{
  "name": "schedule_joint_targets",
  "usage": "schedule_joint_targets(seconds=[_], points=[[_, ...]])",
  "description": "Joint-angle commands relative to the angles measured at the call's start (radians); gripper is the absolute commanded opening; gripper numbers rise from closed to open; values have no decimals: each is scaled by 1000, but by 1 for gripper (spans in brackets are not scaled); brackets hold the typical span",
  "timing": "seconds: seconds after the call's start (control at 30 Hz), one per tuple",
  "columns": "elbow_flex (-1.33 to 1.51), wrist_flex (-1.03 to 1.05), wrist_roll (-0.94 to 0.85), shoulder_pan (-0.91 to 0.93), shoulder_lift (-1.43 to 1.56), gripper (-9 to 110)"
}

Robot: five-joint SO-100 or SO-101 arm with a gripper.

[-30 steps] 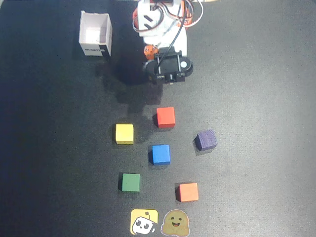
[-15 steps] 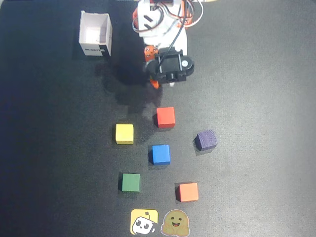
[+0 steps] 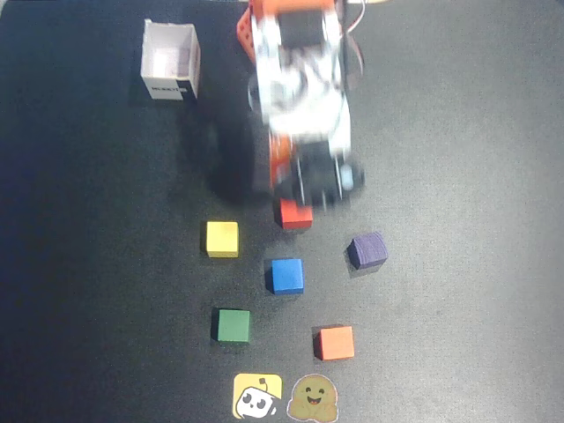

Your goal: Put the orange cube on top of the green cube.

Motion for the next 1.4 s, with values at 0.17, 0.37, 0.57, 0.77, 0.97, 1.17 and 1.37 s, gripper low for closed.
schedule_joint_targets(seconds=[0.17,0.37,0.57,0.77,0.97,1.17,1.37], points=[[-494,-18,8,-6,-523,17],[-736,-18,12,-23,-782,17],[-911,-21,32,-49,-956,17],[-1032,-32,64,-58,-1052,17],[-1101,-38,83,-64,-1120,17],[-1112,-71,110,-72,-1152,17],[-1117,-104,140,-83,-1173,19]])
